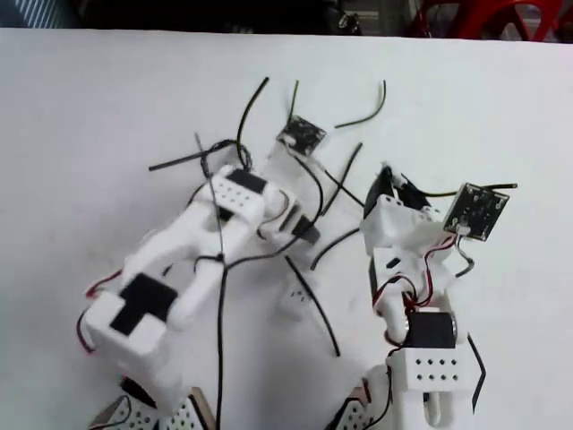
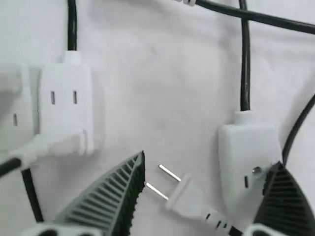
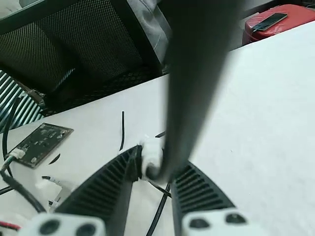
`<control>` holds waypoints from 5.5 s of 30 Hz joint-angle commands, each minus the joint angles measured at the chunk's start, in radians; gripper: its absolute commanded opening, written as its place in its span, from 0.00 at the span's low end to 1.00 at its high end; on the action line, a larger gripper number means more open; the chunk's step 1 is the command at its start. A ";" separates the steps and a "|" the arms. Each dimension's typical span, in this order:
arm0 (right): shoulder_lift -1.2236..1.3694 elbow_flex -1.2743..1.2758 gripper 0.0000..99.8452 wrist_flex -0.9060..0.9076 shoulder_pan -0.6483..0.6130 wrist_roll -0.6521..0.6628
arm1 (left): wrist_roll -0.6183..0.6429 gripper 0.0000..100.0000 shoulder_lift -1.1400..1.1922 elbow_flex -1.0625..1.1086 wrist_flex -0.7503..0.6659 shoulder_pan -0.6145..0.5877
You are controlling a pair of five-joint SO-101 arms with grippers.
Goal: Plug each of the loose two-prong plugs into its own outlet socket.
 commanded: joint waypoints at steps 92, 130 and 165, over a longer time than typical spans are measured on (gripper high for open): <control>-0.018 -0.008 0.02 -0.021 0.001 0.005 | -0.095 0.22 -0.008 -0.230 0.322 -0.010; -0.018 0.017 0.02 -0.024 -0.053 0.060 | -0.095 0.22 -0.035 -0.313 0.439 -0.031; -0.018 0.018 0.02 -0.024 -0.053 0.061 | -0.448 0.24 0.335 -0.516 0.341 0.041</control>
